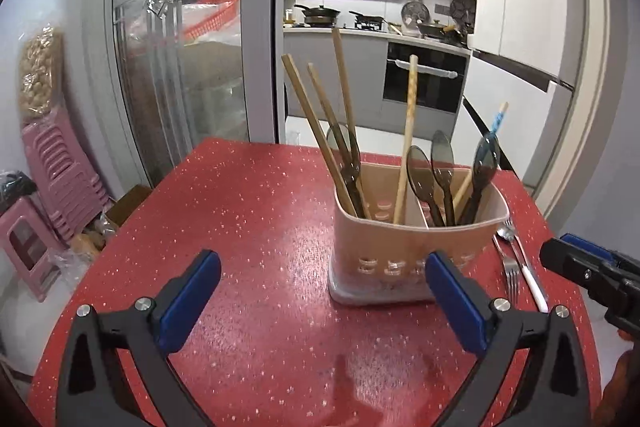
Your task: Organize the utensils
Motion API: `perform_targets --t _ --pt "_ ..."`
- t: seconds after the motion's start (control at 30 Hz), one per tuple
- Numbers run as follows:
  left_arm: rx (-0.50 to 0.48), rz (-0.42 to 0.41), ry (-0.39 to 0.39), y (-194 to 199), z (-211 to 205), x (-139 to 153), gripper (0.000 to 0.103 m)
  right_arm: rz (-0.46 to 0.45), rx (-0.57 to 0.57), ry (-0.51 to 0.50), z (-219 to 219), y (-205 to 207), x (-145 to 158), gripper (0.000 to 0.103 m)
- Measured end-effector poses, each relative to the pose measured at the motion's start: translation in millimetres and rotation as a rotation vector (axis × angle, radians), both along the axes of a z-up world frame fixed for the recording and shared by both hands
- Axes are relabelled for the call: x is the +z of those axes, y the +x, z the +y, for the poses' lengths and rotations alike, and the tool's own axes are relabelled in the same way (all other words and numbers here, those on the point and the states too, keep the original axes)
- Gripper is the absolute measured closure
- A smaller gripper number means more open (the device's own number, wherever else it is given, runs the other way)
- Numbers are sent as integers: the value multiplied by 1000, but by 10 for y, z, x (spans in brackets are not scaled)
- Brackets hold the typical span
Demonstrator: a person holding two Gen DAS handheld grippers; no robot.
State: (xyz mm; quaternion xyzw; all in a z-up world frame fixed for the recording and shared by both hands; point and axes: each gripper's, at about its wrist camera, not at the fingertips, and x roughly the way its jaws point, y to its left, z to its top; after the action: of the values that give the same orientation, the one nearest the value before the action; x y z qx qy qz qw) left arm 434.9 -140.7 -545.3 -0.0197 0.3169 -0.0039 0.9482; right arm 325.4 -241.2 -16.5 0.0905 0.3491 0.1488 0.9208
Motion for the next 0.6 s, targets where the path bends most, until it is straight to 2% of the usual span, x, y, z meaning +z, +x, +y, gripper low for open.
perform_targets --t 0.17,0.33,0.4,0.47,0.6 --pt "8 -8 -5 -144 17 1 0 4 -42 -40 6 -156 25 23" --pt "30 -28 14 -288 59 52 0 -20 -104 -122 16 -320 69 18" --pt "33 -45 11 -336 56 89 0 -42 -121 -132 20 -378 121 1" --pt "35 -64 14 -388 41 143 0 -95 -146 -124 -2 -479 203 0" --pt "32 -103 54 -498 -27 265 0 -121 -177 -125 -35 -560 323 0"
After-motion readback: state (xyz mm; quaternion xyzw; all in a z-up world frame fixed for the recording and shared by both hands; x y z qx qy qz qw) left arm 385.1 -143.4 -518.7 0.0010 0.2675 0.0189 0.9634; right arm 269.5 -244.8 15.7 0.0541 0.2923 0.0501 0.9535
